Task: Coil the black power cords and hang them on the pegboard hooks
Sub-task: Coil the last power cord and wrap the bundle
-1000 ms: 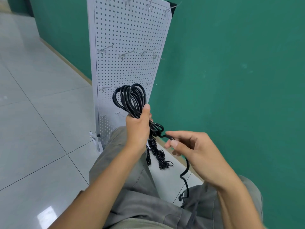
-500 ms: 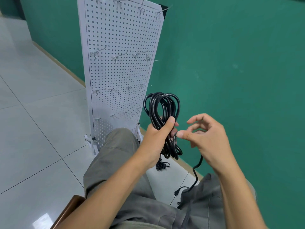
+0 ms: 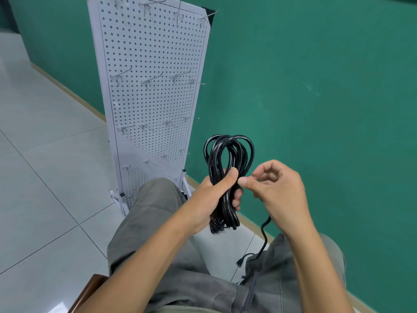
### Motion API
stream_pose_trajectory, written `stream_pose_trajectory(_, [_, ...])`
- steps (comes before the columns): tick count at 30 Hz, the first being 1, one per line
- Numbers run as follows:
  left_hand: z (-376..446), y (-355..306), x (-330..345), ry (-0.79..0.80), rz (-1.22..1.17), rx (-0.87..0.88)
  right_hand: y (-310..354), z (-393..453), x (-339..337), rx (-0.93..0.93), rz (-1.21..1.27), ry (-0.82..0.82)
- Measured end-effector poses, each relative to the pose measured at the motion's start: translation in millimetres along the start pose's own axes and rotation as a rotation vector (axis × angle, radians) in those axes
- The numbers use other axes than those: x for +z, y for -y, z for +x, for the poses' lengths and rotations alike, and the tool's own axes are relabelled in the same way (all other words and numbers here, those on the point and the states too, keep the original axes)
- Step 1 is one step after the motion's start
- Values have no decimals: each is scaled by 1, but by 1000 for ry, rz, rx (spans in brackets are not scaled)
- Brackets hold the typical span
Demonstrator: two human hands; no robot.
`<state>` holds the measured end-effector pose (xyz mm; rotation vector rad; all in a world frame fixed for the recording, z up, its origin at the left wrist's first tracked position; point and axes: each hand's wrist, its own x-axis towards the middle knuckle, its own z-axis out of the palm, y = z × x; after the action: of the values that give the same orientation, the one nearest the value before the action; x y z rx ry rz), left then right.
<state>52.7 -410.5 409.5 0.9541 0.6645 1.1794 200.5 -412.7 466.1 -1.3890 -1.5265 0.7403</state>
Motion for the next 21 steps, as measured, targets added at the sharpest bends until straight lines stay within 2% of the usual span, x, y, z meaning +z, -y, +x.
stream_pose_trajectory(2, [-2,-3,-1,64,-54,-13,1,-1,-2,-11,-89,-90])
stream_pose_trajectory(4, [-2,-5,-2,118,-101,-30,2,-1,-2,-10,-106,-114])
stream_pose_trajectory(9, [0,-6,-7,171,-249,-78,-10,0,-3,5,68,91])
stream_pose_trajectory(13, [3,-12,-16,134,-346,-56,-28,-3,-10,31,180,202])
stream_pose_trajectory(21, [1,-11,-17,146,-238,-78,-27,-6,1,-1,491,83])
